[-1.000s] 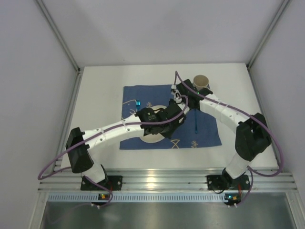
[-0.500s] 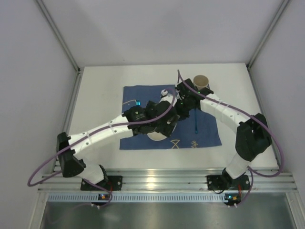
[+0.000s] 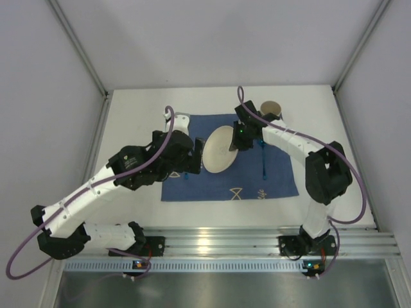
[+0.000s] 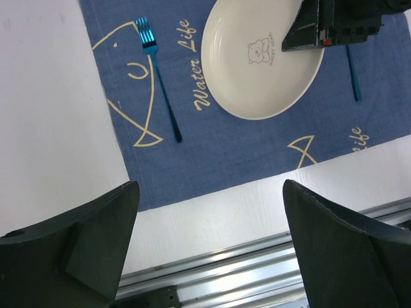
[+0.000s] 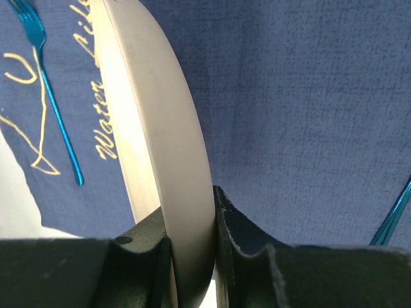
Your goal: Set the dinner table for one person
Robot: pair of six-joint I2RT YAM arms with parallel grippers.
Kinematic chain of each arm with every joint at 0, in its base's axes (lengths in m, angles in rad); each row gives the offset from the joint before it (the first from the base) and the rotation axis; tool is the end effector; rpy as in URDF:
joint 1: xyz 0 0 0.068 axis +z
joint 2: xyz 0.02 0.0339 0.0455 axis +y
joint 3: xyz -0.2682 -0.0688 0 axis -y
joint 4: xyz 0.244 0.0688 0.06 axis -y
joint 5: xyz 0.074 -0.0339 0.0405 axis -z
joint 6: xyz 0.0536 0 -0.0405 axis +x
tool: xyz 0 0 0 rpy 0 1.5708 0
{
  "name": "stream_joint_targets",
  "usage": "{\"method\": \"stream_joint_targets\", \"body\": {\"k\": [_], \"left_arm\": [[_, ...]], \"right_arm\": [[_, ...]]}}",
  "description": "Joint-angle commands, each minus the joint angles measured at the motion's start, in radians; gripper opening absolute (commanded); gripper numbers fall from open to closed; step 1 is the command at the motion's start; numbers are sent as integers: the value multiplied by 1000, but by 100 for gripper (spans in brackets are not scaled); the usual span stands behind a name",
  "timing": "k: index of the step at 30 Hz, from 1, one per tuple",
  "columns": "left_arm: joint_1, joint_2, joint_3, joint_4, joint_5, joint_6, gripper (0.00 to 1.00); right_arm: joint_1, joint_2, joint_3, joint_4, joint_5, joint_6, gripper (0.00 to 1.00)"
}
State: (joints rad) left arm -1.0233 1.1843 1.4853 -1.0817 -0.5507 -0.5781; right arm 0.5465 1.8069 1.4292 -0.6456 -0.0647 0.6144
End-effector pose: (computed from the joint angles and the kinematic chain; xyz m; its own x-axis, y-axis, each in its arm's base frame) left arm 0.1380 -0.1725 0.4073 -0.5987 0.0874 -0.7962 0.2471 0.9657 -0.0798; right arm 0.3383 0.2098 0.2312 -0.9116 0.1188 -0.3935 -0.0267 0.9382 0.3452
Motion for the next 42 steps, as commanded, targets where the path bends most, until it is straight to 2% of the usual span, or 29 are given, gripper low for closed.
{"method": "stream_joint_targets", "body": {"k": [1, 2, 3, 5, 6, 8, 9, 12, 19, 22, 26, 29, 32, 33, 35, 38, 39, 41, 42], "left_arm": [[2, -12, 12, -70, -35, -45, 98], [2, -14, 10, -72, -38, -49, 98], [2, -18, 7, -69, -40, -49, 98], [2, -17, 6, -69, -41, -48, 98], [2, -11, 4, -66, -38, -46, 98], [2, -3, 0, -52, -29, -32, 98], [2, 11, -2, -44, -25, -26, 98], [2, 37, -2, -14, -12, -2, 97], [28, 106, -2, 74, 35, 52, 98], [66, 113, -17, 114, 73, 66, 98], [164, 110, -42, 163, 129, 87, 98], [231, 106, -46, 193, 161, 106, 98], [259, 104, -56, 230, 106, 112, 98], [262, 103, -60, 239, 86, 112, 98], [267, 103, -80, 261, 11, 97, 98], [272, 98, -126, 298, -64, 96, 98], [275, 86, -140, 316, -80, 98, 99], [279, 66, -190, 377, -127, 110, 98], [279, 39, -210, 402, -140, 113, 98]], "right_arm": [[-3, 28, 28, 47, 60, 15, 3], [-3, 32, 24, 47, 60, 8, 7], [-3, 35, 20, 43, 62, 2, 23], [-2, 39, 10, 34, 60, -10, 38], [0, 35, 4, 28, 100, -18, 52], [-2, 26, -4, 20, 115, -27, 65], [-2, 19, -4, 11, 141, -31, 75], [-2, 5, 0, -9, 164, -50, 79], [-2, -63, 42, -91, 235, -107, 81], [-2, -127, 56, -132, 262, -133, 87], [0, -233, 85, -175, 244, -162, 89], [21, -383, 73, -137, 200, -205, 90], [53, -598, -54, -37, 114, -277, 93], [53, -703, -141, -26, 73, -277, 98], [53, -806, -231, -29, 72, -230, 100], [61, -1048, -435, -55, 164, -100, 100], [61, -1189, -532, -58, 184, -76, 100], [61, -1329, -608, -81, 203, -13, 100], [61, -1450, -651, -94, 222, -1, 100]]}}
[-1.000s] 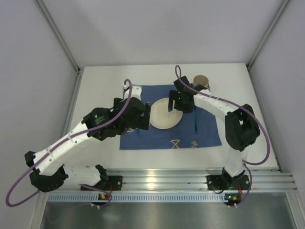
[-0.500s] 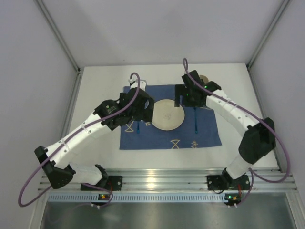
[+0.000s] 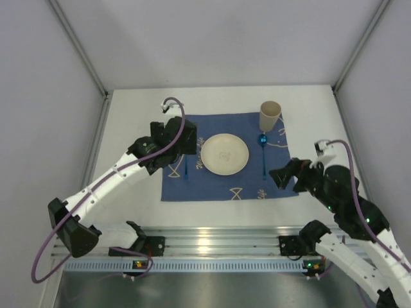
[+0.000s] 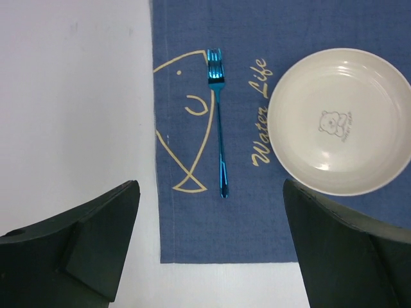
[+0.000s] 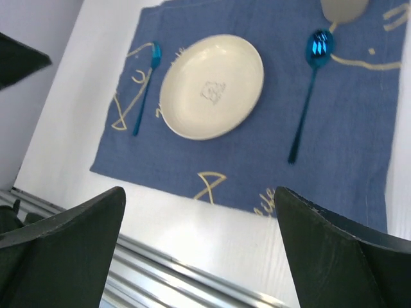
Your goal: Set the dinner table for one person
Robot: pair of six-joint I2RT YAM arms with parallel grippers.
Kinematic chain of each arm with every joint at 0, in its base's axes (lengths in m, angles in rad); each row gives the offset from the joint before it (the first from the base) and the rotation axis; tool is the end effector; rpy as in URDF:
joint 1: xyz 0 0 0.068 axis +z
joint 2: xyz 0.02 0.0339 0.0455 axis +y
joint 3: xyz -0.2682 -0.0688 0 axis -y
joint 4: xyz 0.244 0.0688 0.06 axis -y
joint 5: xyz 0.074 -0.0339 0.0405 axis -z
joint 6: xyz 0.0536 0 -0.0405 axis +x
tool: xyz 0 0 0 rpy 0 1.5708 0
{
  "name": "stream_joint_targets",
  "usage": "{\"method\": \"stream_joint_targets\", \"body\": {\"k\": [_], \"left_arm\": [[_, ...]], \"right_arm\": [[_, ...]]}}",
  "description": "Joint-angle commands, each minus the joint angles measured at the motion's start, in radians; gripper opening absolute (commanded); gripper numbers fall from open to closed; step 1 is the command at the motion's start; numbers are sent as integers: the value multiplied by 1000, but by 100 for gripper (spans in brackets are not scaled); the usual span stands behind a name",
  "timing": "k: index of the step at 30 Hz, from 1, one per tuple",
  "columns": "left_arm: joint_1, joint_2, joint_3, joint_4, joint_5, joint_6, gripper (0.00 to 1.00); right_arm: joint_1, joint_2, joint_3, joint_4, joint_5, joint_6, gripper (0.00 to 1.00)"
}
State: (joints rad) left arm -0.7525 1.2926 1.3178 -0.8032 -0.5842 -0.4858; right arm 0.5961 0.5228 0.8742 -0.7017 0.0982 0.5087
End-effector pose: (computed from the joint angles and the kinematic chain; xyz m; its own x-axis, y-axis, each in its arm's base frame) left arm 0.2197 -0.1652 0.3542 -0.5854 0.0145 -0.8106 0.0113 0.9999 0.0097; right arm 0.0987 0.0606 0.3440 -0.4830 0.2580 -0.8367 -0.2831 0.8583 0.4281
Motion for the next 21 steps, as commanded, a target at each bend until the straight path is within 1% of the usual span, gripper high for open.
{"method": "stream_joint_targets", "body": {"k": [1, 3, 5, 7, 16, 19, 21], "left_arm": [[10, -85, -64, 148, -120, 30, 98], [22, -127, -127, 208, -150, 32, 99], [54, -150, -163, 223, -143, 23, 98], [83, -151, -167, 219, -118, 16, 98], [125, -148, -192, 234, -94, 1, 99], [134, -145, -198, 249, -92, 4, 99], [139, -141, -198, 252, -101, 12, 98]], "right_arm": [[11, -212, -104, -67, 73, 109, 100], [11, -295, -101, -100, 136, 134, 100], [10, -314, -93, -156, 169, 166, 100], [11, -299, -81, -203, 198, 182, 100], [11, -208, -64, -272, 235, 194, 100], [11, -211, -81, -223, 199, 165, 100], [11, -190, -72, -229, 193, 146, 100]]}}
